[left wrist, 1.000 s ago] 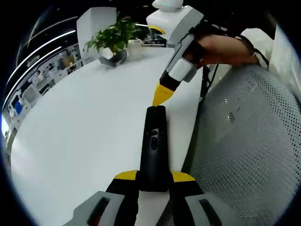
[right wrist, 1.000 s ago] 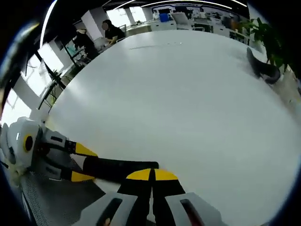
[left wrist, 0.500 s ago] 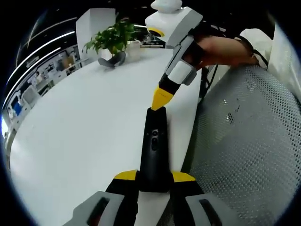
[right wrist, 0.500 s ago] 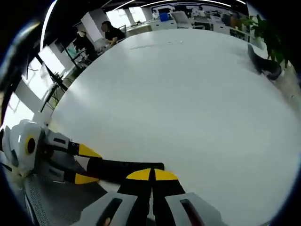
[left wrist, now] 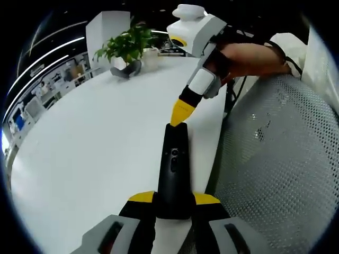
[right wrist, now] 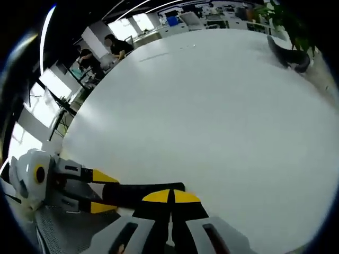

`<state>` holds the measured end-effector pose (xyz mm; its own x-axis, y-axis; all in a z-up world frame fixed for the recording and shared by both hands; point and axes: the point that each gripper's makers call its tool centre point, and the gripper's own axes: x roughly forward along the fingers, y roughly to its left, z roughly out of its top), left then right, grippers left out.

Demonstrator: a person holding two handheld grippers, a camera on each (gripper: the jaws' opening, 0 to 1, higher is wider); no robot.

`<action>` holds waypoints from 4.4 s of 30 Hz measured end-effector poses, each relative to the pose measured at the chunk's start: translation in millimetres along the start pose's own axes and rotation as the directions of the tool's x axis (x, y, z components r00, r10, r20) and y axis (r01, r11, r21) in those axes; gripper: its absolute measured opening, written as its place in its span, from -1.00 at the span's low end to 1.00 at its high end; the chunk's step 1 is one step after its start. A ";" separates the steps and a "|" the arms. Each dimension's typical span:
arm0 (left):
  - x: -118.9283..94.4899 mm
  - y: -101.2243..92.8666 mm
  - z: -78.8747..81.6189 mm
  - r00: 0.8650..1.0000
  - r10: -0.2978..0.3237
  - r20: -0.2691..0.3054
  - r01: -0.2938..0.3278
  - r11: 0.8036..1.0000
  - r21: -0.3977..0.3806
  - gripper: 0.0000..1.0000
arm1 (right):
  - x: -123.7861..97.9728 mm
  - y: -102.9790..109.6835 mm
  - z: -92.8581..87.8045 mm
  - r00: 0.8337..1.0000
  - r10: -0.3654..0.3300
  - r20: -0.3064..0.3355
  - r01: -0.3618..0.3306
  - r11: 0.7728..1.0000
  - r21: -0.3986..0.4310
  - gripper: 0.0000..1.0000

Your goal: Press the specified remote control buttons in sequence, fully releasing each button before pressing the next.

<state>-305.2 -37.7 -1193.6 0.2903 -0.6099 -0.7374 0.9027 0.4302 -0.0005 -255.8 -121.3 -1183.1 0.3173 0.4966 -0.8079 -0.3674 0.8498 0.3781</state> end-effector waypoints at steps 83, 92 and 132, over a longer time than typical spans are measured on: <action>-0.6 0.8 -0.8 1.000 -0.003 0.007 0.003 1.000 0.000 -0.51 | 6.1 22.7 -3.8 0.998 0.008 -0.065 -0.024 0.970 -0.243 -1.00; -0.4 0.7 -0.3 1.000 -0.003 0.010 0.003 1.000 0.000 -0.51 | 7.4 22.3 -7.1 0.997 -0.015 -0.072 -0.006 0.961 -0.277 -1.00; 2.4 -3.4 1.7 1.000 -0.013 0.012 0.013 1.000 0.007 -0.51 | 10.6 29.3 -5.7 0.997 -0.011 -0.070 -0.012 0.944 -0.330 -1.00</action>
<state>-307.0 -41.8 -1194.2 0.2823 -0.6237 -0.7289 0.9087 0.4175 -0.0053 -268.3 -92.2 -1183.2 0.2596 0.4735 -0.8416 -0.6390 0.7376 0.2179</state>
